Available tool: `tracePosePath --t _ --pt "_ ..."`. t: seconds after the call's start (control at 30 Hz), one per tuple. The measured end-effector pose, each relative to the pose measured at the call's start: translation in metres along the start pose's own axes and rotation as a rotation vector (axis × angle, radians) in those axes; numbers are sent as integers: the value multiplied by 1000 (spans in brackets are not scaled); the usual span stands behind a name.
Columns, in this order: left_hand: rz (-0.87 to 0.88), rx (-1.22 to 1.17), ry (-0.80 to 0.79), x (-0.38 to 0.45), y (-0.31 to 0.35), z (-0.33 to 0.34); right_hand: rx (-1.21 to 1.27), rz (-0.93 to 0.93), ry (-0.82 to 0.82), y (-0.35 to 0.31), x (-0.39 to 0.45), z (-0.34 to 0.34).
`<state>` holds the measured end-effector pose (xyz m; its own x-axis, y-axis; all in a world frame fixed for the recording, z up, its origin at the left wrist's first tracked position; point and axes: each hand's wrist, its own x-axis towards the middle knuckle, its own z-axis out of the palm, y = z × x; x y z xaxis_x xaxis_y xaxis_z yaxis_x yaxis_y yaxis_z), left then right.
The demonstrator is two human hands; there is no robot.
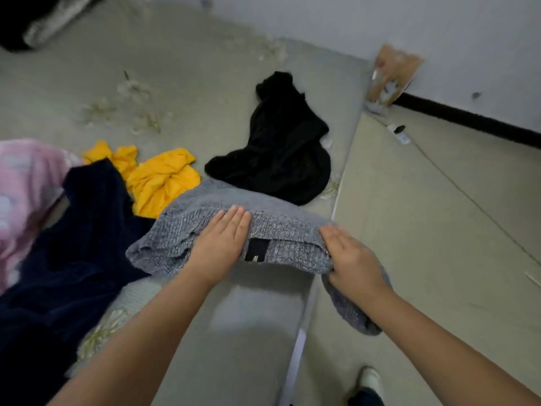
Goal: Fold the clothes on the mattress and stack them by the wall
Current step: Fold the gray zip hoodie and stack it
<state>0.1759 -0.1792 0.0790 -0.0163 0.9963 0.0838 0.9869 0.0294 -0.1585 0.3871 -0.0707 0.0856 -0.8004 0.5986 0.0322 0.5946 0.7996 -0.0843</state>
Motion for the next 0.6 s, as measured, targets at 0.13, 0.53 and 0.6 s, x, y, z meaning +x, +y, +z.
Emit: tracePosePath --t 0.13,0.53,0.6 --pt "-74 78 -44 62 4 -54 -24 -1 56 39 30 -55" --pt "-111 186 -176 295 50 -198 -37 47 111 243 113 -199" --pt "-117 197 -128 343 69 -220 -79 65 125 287 122 -225"
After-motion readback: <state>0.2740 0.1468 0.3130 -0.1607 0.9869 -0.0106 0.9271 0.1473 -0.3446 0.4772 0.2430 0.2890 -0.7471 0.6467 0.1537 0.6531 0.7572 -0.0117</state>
